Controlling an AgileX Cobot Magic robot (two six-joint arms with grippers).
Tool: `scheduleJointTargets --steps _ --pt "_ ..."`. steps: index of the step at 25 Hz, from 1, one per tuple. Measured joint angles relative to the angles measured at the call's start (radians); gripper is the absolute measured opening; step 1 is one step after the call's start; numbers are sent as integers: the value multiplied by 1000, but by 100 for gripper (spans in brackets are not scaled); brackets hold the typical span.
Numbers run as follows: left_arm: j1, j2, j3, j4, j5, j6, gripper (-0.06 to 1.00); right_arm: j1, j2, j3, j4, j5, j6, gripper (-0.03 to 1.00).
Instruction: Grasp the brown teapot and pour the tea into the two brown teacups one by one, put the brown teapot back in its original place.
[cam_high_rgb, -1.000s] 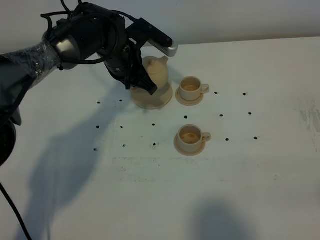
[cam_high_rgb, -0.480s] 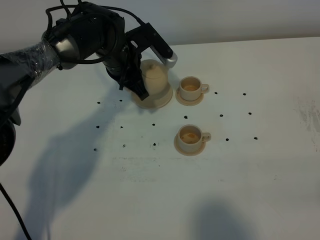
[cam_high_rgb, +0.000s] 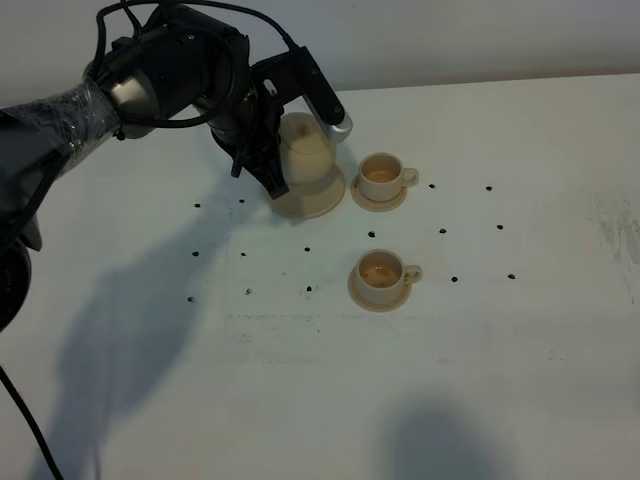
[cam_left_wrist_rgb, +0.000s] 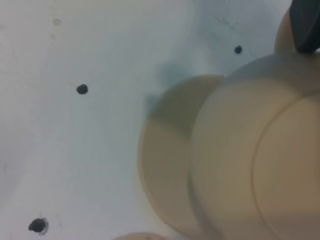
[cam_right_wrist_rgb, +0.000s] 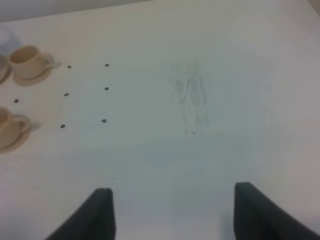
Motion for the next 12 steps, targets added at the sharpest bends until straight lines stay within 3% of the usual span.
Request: scheduleJointTargets --steps 12 --pt "0 0 0 0 -40 157 9 0 0 0 0 0 0 50"
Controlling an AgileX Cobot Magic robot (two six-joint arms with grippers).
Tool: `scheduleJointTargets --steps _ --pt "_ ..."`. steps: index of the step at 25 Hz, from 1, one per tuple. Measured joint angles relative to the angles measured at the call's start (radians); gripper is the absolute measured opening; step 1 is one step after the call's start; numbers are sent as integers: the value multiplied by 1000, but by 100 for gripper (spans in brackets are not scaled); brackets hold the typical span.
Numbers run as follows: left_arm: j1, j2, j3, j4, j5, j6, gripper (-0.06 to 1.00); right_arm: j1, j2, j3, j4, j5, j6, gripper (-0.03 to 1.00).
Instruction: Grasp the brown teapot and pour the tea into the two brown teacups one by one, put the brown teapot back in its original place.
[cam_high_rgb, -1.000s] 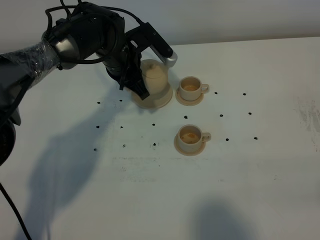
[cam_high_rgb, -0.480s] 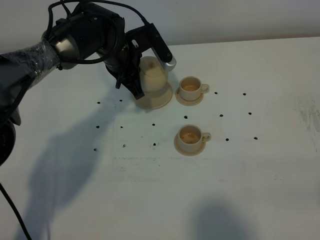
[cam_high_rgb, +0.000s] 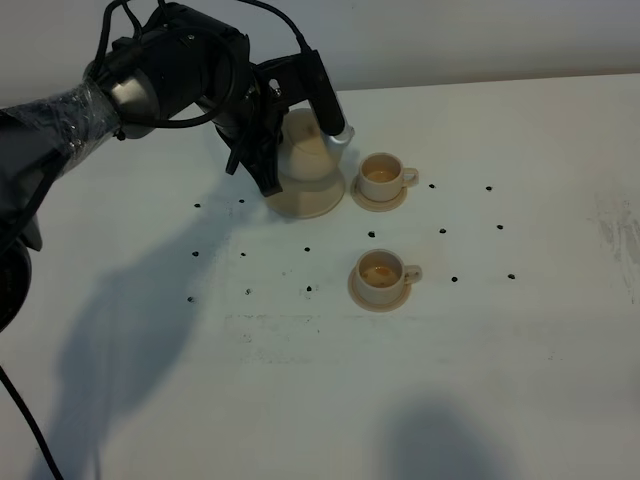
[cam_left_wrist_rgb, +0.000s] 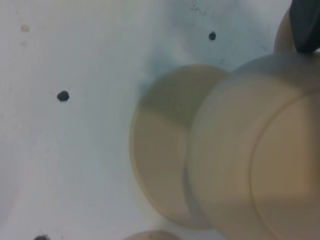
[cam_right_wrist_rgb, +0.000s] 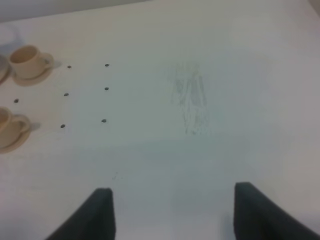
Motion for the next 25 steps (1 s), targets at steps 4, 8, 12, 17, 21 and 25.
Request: scheduleJointTargets --steps 4,8,12,17,21,25 --pt "0 0 0 8 -2 14 9 0 0 0 0 0 0 50" --pt "0 0 0 11 -8 51 9 0 0 0 0 0 0 50" --pt "0 0 0 12 -17 98 9 0 0 0 0 0 0 50" --pt "0 0 0 20 -23 144 9 0 0 0 0 0 0 50" --pt "0 0 0 36 -27 155 9 0 0 0 0 0 0 50" --pt "0 0 0 37 -45 167 9 0 0 0 0 0 0 50"
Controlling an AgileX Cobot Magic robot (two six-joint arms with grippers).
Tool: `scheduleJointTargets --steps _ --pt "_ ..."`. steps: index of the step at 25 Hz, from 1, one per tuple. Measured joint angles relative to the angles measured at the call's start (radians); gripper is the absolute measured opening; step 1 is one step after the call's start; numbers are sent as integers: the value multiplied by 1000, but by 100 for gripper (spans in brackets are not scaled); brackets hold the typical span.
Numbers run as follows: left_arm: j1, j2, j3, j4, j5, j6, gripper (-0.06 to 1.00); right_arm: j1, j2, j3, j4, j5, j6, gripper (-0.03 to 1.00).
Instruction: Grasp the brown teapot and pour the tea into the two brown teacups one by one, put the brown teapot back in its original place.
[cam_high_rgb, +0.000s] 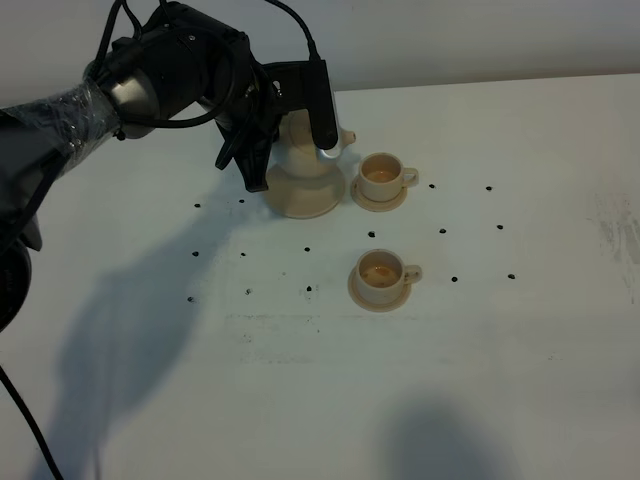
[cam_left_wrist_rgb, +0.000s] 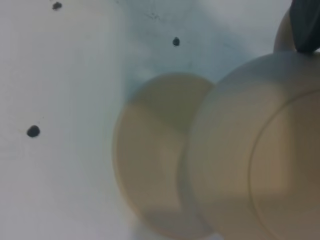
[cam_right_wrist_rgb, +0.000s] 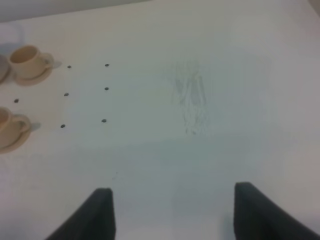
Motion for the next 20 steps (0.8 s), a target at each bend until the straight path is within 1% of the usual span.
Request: scheduleJointTargets --steps 10,20 --pt "-4 0 0 1 -33 31 9 0 0 0 0 0 0 50" --pt "-8 0 0 1 -52 119 9 0 0 0 0 0 0 50"
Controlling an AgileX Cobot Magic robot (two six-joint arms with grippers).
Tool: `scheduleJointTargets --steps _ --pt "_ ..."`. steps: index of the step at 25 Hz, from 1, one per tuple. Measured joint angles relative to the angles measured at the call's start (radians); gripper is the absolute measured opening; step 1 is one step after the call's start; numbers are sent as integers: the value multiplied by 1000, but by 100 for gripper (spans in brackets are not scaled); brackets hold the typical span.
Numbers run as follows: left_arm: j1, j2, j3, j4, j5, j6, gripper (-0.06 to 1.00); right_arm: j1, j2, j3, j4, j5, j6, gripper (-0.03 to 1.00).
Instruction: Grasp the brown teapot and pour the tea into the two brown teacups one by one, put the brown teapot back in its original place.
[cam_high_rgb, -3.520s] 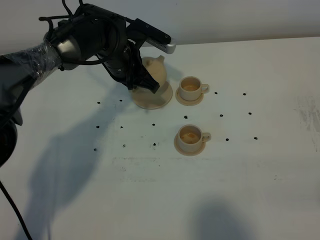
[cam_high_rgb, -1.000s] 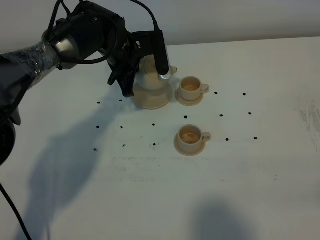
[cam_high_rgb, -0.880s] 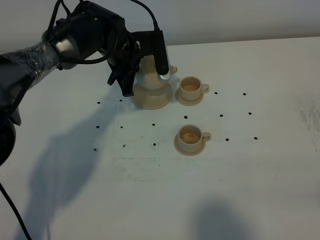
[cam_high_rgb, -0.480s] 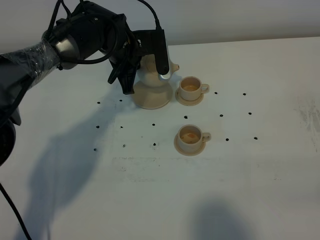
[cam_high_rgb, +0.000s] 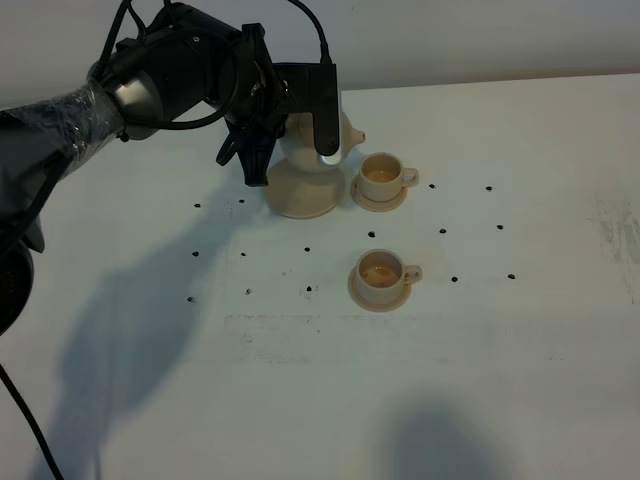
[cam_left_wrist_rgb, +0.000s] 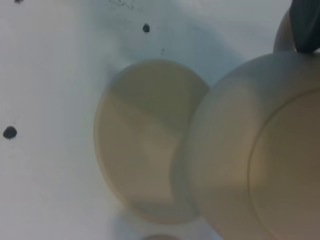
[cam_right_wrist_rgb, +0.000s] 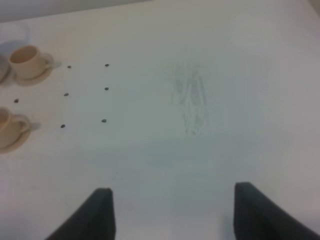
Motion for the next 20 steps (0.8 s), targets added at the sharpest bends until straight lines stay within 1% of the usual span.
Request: scheduleJointTargets --steps 5,16,20 --pt "0 7 0 0 -5 36 9 0 0 0 0 0 0 50" --pt "-10 42 0 4 -55 38 9 0 0 0 0 0 0 50" --pt "-11 42 0 34 -63 38 9 0 0 0 0 0 0 50"
